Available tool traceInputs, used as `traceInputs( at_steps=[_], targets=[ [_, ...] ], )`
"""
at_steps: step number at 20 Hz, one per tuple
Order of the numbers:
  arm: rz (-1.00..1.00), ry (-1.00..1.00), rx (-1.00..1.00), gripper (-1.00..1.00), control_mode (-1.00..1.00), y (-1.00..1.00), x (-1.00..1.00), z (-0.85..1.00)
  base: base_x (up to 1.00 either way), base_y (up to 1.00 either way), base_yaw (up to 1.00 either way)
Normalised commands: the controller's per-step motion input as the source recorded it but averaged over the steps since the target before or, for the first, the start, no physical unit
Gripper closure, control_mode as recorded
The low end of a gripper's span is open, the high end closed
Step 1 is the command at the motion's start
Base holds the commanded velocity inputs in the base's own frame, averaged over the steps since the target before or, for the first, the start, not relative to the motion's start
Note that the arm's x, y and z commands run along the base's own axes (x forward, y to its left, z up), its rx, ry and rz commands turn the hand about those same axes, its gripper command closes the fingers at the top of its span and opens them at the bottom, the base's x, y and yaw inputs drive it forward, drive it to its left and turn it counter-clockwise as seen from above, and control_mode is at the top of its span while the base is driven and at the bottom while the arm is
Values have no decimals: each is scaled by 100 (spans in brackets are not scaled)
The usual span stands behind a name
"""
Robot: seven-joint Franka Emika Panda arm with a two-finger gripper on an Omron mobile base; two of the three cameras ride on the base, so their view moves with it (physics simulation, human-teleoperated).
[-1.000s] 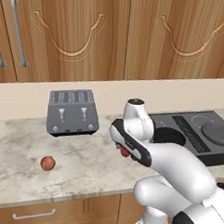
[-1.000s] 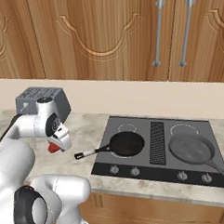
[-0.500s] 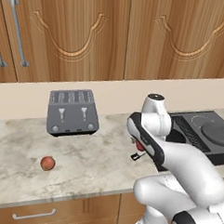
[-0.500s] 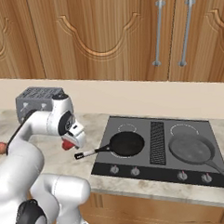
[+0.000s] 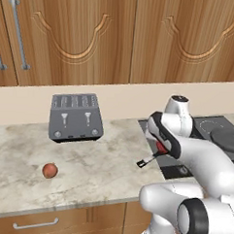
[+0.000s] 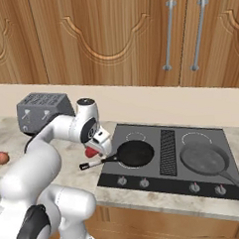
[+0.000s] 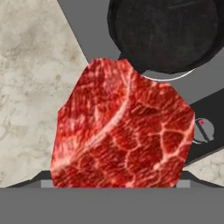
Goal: Place both pans onto different burners. Then place the onion and the steak on different pans.
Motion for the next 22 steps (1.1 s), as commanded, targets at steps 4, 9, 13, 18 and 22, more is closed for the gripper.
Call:
traceInputs(
  at_steps=[4,9,13,18,22],
  targets=[
    [0,5,1,100,-100,-50,33,0,0,0,0],
    [0,3,5,100,-100,-46,27,0,0,0,0],
    [0,2,3,100,-100,-46,22,0,0,0,0],
    [0,1,0,100,-100,-40,19,-1,0,0,0],
    [0,0,0,100,-100,-29,15,-12,0,0,0]
  ],
)
